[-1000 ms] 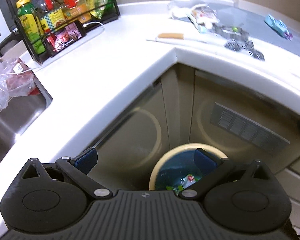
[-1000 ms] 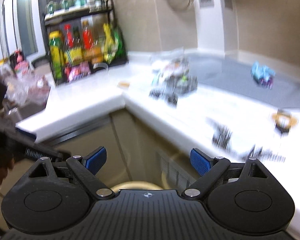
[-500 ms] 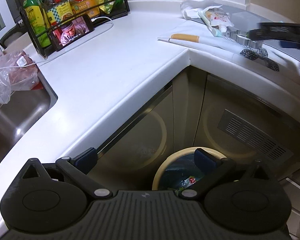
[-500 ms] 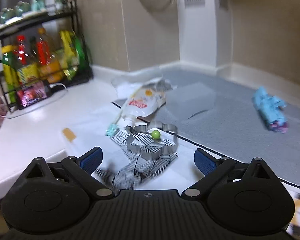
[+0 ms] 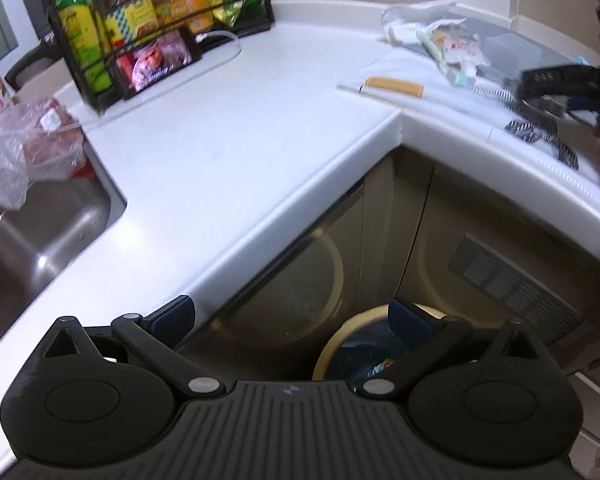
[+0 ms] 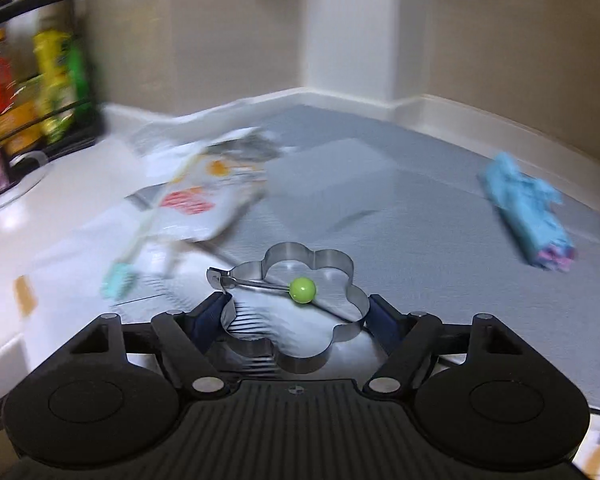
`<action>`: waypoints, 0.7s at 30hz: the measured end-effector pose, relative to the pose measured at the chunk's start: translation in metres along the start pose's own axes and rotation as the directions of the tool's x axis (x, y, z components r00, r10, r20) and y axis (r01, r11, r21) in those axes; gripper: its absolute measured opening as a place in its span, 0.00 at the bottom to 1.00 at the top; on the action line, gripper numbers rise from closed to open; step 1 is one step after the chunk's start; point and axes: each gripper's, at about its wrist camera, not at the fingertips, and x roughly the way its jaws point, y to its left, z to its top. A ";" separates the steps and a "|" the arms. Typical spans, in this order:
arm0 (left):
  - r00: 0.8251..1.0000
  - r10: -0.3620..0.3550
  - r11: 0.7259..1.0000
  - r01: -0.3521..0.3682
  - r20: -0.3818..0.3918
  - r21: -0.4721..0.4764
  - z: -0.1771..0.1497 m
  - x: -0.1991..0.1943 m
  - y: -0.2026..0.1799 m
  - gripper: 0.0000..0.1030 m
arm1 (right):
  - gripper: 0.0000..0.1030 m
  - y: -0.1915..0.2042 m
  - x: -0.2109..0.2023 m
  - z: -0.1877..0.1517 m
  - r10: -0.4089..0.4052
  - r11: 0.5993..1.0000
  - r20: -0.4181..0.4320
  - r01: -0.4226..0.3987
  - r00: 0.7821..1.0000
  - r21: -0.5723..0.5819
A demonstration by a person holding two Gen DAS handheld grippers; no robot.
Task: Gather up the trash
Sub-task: 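Grasp the metal flower egg ring with the right gripper while the left gripper grasps the white-and-orange snack bag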
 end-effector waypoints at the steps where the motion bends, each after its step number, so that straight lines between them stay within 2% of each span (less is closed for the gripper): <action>1: 1.000 0.001 1.000 -0.002 0.016 0.008 0.006 0.000 -0.003 1.00 | 0.76 -0.011 -0.001 0.001 -0.006 1.000 0.000 0.006 1.000 0.030; 7: 0.990 0.010 0.998 -0.019 0.137 0.064 0.060 0.003 -0.031 1.00 | 0.76 -0.068 -0.011 -0.002 -0.039 0.990 0.054 0.032 0.998 0.135; 11: 0.976 -0.025 0.996 0.006 0.216 0.088 0.117 0.012 -0.061 1.00 | 0.76 -0.093 -0.006 -0.007 0.065 0.976 0.060 -0.076 0.996 0.205; 15: 0.972 -0.107 0.988 0.082 0.207 0.128 0.179 0.035 -0.097 1.00 | 0.76 -0.100 -0.005 -0.009 0.129 0.961 0.084 -0.146 0.988 0.236; 18: 0.974 -0.147 0.977 0.117 0.172 0.177 0.218 0.056 -0.126 1.00 | 0.76 -0.100 -0.006 -0.009 0.133 0.959 0.085 -0.149 0.988 0.239; 21: 0.971 -0.162 0.964 0.117 0.176 0.240 0.243 0.072 -0.154 1.00 | 0.76 -0.100 -0.006 -0.008 0.134 0.959 0.085 -0.151 0.987 0.242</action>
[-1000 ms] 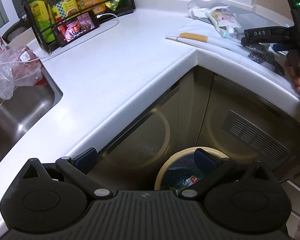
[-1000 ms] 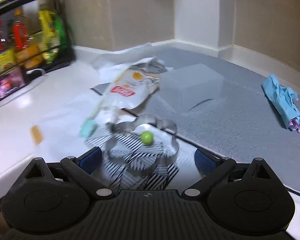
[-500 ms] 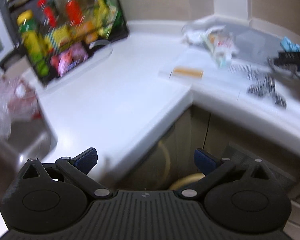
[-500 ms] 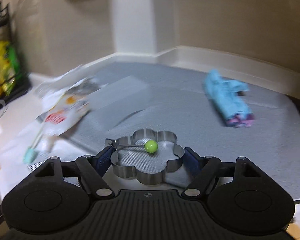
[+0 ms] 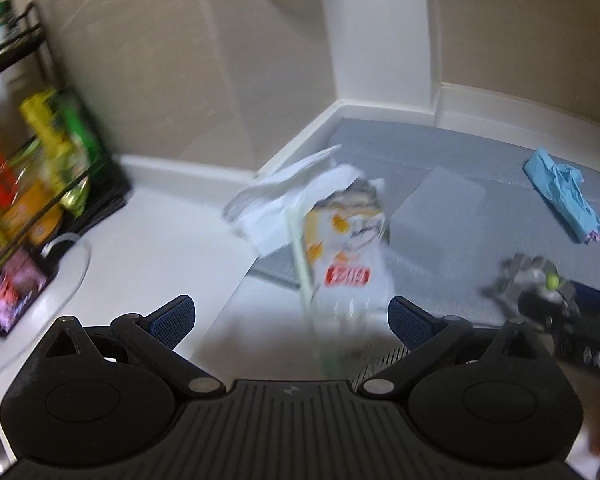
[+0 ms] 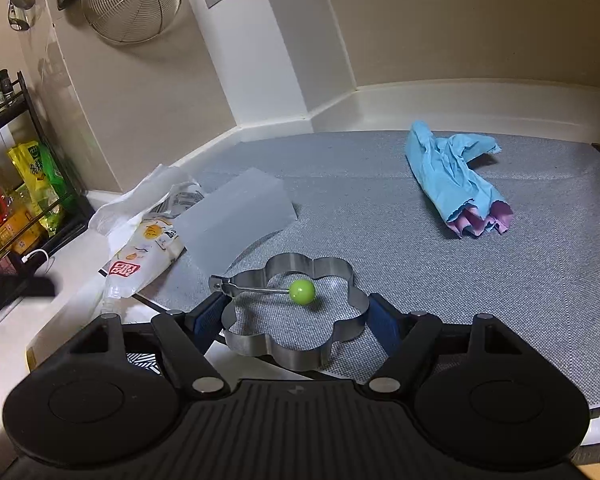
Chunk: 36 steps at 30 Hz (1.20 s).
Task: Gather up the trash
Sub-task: 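Grasp the metal flower egg ring with the right gripper while the left gripper grasps the white-and-orange snack bag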
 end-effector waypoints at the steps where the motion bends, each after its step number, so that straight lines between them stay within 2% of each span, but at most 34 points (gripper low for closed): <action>1: 1.000 -0.002 1.000 0.002 -0.001 0.028 0.007 0.007 -0.007 1.00 | 0.76 0.000 0.001 0.000 0.001 1.000 0.000 -0.001 1.000 0.002; 4: 0.999 0.010 0.997 -0.007 -0.040 0.070 0.018 0.032 -0.020 1.00 | 0.76 -0.001 0.001 0.000 0.004 1.000 0.001 -0.004 1.000 0.006; 11: 0.995 0.047 0.995 -0.038 -0.094 0.092 0.027 0.069 -0.038 1.00 | 0.76 -0.001 0.002 -0.001 0.004 1.000 0.002 -0.004 1.000 0.007; 20: 0.994 0.085 0.983 -0.071 -0.074 0.167 0.032 0.081 -0.061 1.00 | 0.76 0.000 0.002 -0.001 0.005 1.000 0.003 -0.005 1.000 0.008; 29: 0.987 0.127 0.968 -0.102 -0.099 0.231 0.021 0.093 -0.067 0.95 | 0.76 0.000 0.002 -0.001 0.004 1.000 0.003 -0.004 1.000 0.008; 30: 0.987 0.127 0.967 -0.100 -0.102 0.233 0.021 0.095 -0.066 0.93 | 0.76 0.000 0.002 -0.001 0.004 1.000 0.003 -0.004 1.000 0.008; 33: 0.987 0.111 0.971 -0.082 -0.116 0.225 0.022 0.094 -0.065 0.62 | 0.76 0.000 0.002 -0.001 0.005 1.000 0.003 -0.005 1.000 0.008; 35: 0.986 0.115 0.972 -0.087 -0.120 0.218 0.023 0.092 -0.067 0.59 | 0.76 0.000 0.002 -0.001 0.004 1.000 0.004 -0.004 1.000 0.009; 36: 0.987 0.110 0.971 -0.082 -0.115 0.223 0.022 0.090 -0.068 0.54 | 0.76 0.000 0.002 -0.001 0.005 1.000 0.005 -0.005 1.000 0.012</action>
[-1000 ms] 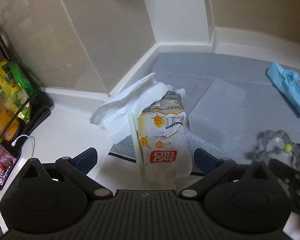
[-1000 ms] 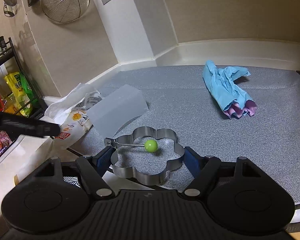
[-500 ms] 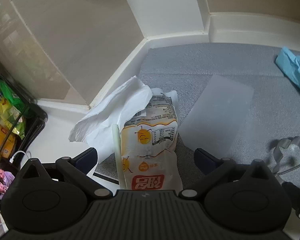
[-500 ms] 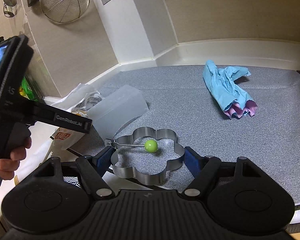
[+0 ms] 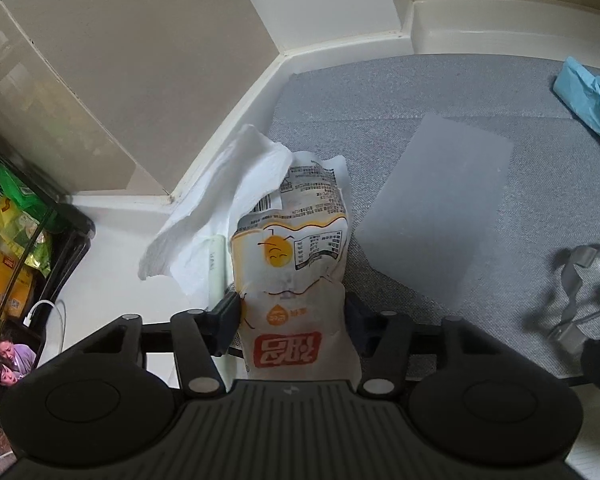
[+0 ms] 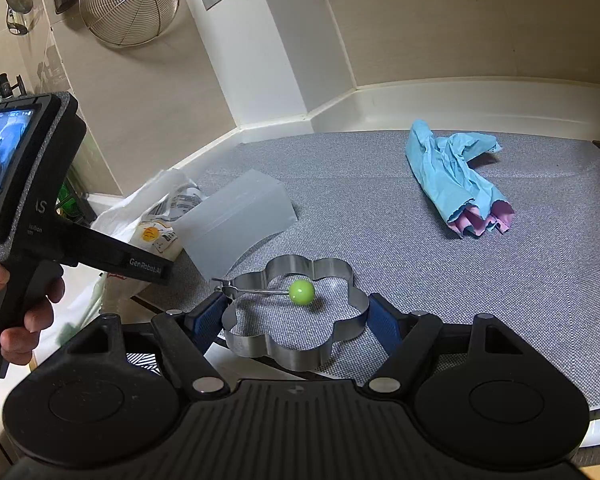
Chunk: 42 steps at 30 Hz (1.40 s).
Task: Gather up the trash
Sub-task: 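Grasp the metal flower egg ring with the right gripper while the left gripper grasps the white-and-orange snack bag, then lift the egg ring and white-and-orange snack bag and carry them toward the bin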
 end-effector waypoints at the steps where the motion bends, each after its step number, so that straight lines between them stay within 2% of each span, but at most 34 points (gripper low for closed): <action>1: 1.000 -0.002 1.000 0.002 0.016 0.003 -0.001 -0.003 -0.001 0.52 | 0.75 -0.001 0.000 0.000 0.002 1.000 0.003 -0.002 1.000 0.005; 3: 0.999 0.006 1.000 -0.006 0.052 0.001 -0.004 -0.013 0.001 0.49 | 0.75 -0.002 -0.001 0.000 0.000 1.000 0.011 0.000 1.000 0.018; 6: 0.997 -0.010 0.998 0.014 0.080 -0.053 -0.006 -0.028 0.014 0.47 | 0.75 -0.003 -0.003 0.001 -0.010 1.000 0.026 0.009 1.000 0.026; 12: 0.981 -0.115 0.977 0.140 0.156 -0.158 -0.022 -0.073 0.045 0.47 | 0.75 -0.002 -0.010 0.002 0.024 0.999 0.081 -0.026 0.996 0.019; 19: 0.959 -0.158 0.952 0.212 0.237 -0.223 -0.062 -0.130 0.068 0.48 | 0.75 -0.002 -0.015 0.003 0.047 0.999 0.113 -0.049 0.992 0.017; 27: 0.964 -0.139 0.930 0.205 0.226 -0.305 -0.140 -0.170 0.082 0.48 | 0.75 0.000 -0.018 0.001 0.075 0.997 0.143 -0.077 0.987 0.008; 30: 0.964 -0.157 0.918 0.222 0.214 -0.328 -0.179 -0.188 0.082 0.48 | 0.75 0.003 -0.023 0.000 0.094 0.996 0.168 -0.093 0.981 -0.016; 33: 0.966 -0.143 0.914 0.212 0.214 -0.346 -0.217 -0.203 0.083 0.48 | 0.75 0.004 -0.027 -0.002 0.123 0.992 0.191 -0.119 0.974 -0.032; 35: 0.971 -0.127 0.910 0.195 0.201 -0.365 -0.239 -0.211 0.084 0.48 | 0.75 0.007 -0.032 -0.002 0.082 0.996 0.182 -0.077 0.980 -0.038; 37: 0.976 -0.108 0.910 0.174 0.190 -0.375 -0.257 -0.218 0.084 0.48 | 0.75 0.011 -0.044 -0.006 0.049 0.998 0.183 -0.040 0.982 -0.051; 42: 0.983 -0.081 0.921 0.138 0.166 -0.365 -0.291 -0.232 0.077 0.48 | 0.75 0.025 -0.100 -0.025 0.070 0.995 0.245 -0.052 0.967 -0.080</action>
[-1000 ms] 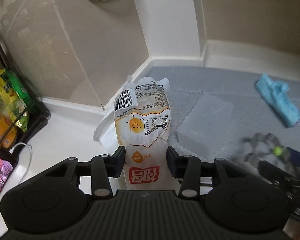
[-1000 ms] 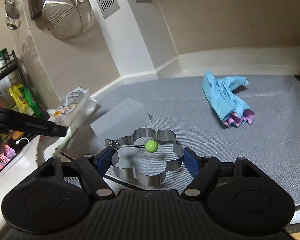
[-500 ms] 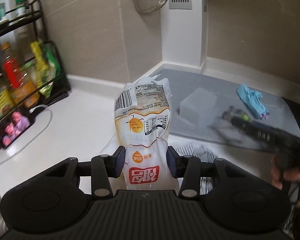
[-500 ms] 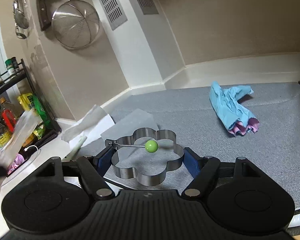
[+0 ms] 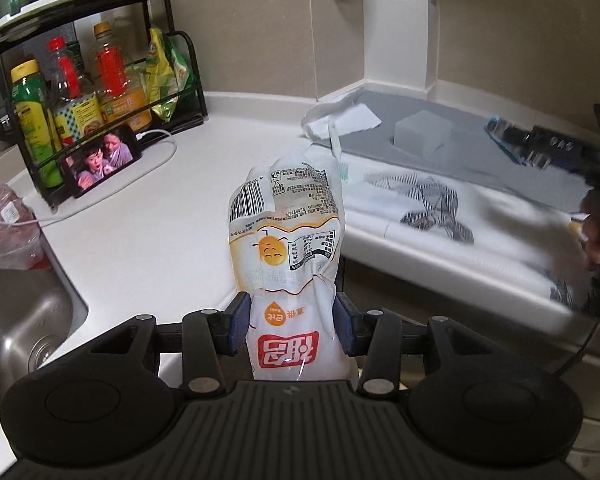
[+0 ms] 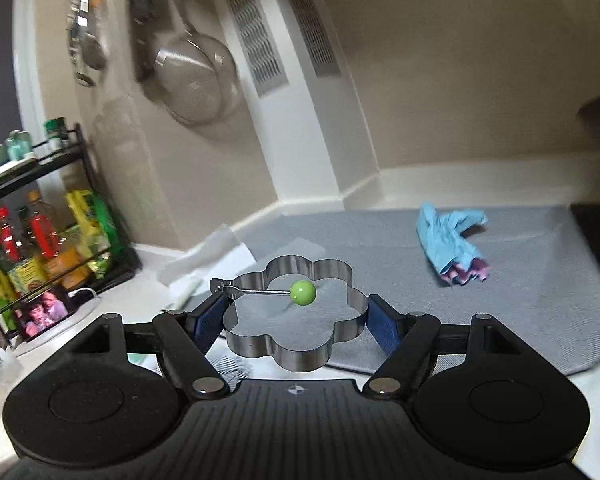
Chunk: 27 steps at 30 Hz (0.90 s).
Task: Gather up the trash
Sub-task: 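Lift the egg ring and white-and-orange snack bag and carry them toward the bin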
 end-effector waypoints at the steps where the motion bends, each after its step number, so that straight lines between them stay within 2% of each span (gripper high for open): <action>1: 1.000 0.004 1.000 -0.004 0.002 0.001 -0.005 -0.004 0.000 0.48 | 0.75 0.005 -0.013 -0.002 0.005 1.000 0.019 -0.005 1.000 -0.023; 7: 0.999 0.020 1.000 -0.021 0.036 0.009 -0.029 -0.026 0.001 0.48 | 0.75 0.030 -0.085 -0.011 0.070 0.990 0.087 -0.058 0.994 -0.130; 12: 0.999 0.021 1.000 -0.022 0.036 0.019 -0.047 -0.038 -0.001 0.48 | 0.75 0.045 -0.128 -0.027 0.137 0.975 0.063 -0.123 0.989 -0.186; 20: 1.000 0.012 1.000 -0.011 -0.016 0.026 -0.080 -0.042 -0.005 0.48 | 0.75 0.065 -0.161 -0.075 0.186 0.956 -0.103 -0.204 0.977 -0.209; 27: 0.998 0.029 0.999 -0.027 -0.059 0.024 -0.104 -0.036 -0.008 0.48 | 0.75 0.077 -0.162 -0.117 0.198 0.955 -0.275 -0.248 0.941 -0.162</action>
